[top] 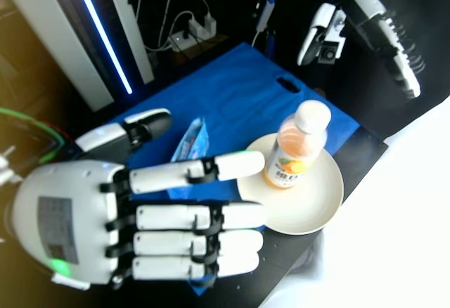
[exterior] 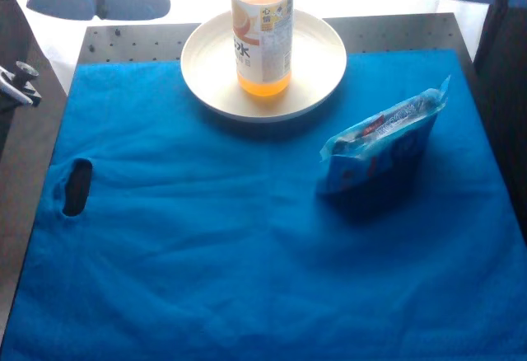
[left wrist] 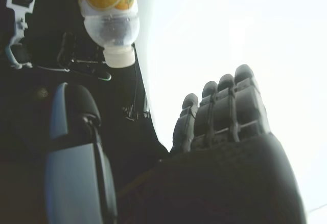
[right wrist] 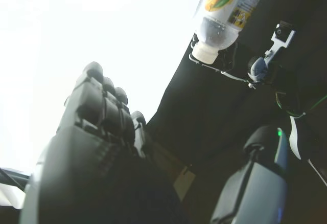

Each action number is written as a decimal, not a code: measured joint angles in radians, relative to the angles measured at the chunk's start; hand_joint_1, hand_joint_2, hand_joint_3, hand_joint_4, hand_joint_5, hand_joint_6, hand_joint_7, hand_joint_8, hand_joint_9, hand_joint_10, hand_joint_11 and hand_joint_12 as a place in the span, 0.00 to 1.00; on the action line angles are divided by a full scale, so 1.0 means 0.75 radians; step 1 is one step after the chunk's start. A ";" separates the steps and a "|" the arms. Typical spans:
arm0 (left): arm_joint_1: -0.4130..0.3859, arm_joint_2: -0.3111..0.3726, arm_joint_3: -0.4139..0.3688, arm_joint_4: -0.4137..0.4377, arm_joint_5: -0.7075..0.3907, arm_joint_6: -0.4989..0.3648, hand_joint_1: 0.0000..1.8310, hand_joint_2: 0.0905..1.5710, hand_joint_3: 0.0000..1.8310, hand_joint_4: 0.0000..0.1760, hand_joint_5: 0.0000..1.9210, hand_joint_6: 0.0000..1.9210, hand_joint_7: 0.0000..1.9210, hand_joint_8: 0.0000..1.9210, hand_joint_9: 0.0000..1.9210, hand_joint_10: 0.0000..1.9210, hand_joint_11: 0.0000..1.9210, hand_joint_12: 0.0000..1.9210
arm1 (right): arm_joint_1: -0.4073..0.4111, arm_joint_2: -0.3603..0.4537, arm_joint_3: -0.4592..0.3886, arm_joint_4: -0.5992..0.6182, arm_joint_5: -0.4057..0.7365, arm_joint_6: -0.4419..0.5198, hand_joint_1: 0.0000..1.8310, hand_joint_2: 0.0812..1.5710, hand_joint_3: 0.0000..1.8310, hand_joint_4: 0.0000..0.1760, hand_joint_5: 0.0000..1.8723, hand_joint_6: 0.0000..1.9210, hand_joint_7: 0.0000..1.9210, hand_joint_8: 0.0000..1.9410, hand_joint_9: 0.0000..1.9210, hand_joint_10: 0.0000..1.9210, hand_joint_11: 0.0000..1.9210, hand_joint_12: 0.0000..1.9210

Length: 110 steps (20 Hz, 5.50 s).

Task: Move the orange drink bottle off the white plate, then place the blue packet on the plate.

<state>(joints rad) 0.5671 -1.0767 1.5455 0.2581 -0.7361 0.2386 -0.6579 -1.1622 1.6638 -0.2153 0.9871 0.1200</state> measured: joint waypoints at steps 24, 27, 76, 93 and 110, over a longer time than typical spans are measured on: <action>-0.132 -0.377 0.335 0.628 0.219 -0.523 0.36 0.30 0.00 0.31 0.00 0.00 0.04 0.00 0.02 0.00 0.01 0.01 | 0.007 -0.042 0.007 -0.060 0.001 0.002 0.41 0.52 0.00 0.47 0.18 0.00 0.13 0.00 0.08 0.00 0.00 0.30; -0.137 -0.380 0.343 0.631 0.221 -0.523 0.34 0.34 0.01 0.44 0.00 0.00 0.04 0.00 0.03 0.00 0.01 0.01 | 0.010 -0.042 0.010 -0.059 0.002 0.002 0.40 0.51 0.00 0.46 0.17 0.00 0.13 0.00 0.08 0.00 0.00 0.33; -0.127 -0.654 0.636 0.569 0.248 -0.698 0.67 0.70 0.00 0.02 0.53 0.49 0.47 0.56 0.61 0.04 0.38 0.69 | 0.093 -0.077 -0.037 -0.177 0.006 0.010 0.40 0.54 0.00 0.07 0.23 0.00 0.20 0.00 0.16 0.01 0.00 0.40; -0.091 -0.229 0.204 0.631 -0.076 -0.710 0.66 0.69 0.00 0.00 0.54 0.39 0.46 0.61 0.37 0.49 0.20 0.81 | 0.093 -0.087 -0.036 -0.176 0.005 0.010 0.41 0.55 0.00 0.11 0.24 0.00 0.20 0.00 0.15 0.00 0.00 0.48; 0.134 -0.044 -0.085 0.428 -0.315 -0.517 0.68 0.72 0.00 0.00 0.48 0.41 0.48 0.71 0.46 0.75 0.36 0.94 | 0.088 -0.099 -0.039 -0.168 0.004 0.010 0.46 0.54 0.00 0.06 0.23 0.00 0.19 0.00 0.16 0.00 0.00 0.41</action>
<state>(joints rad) 0.6678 -1.1099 1.4818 0.5789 -0.9722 -0.1493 -0.5919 -1.2366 1.6344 -0.3412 0.9897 0.1272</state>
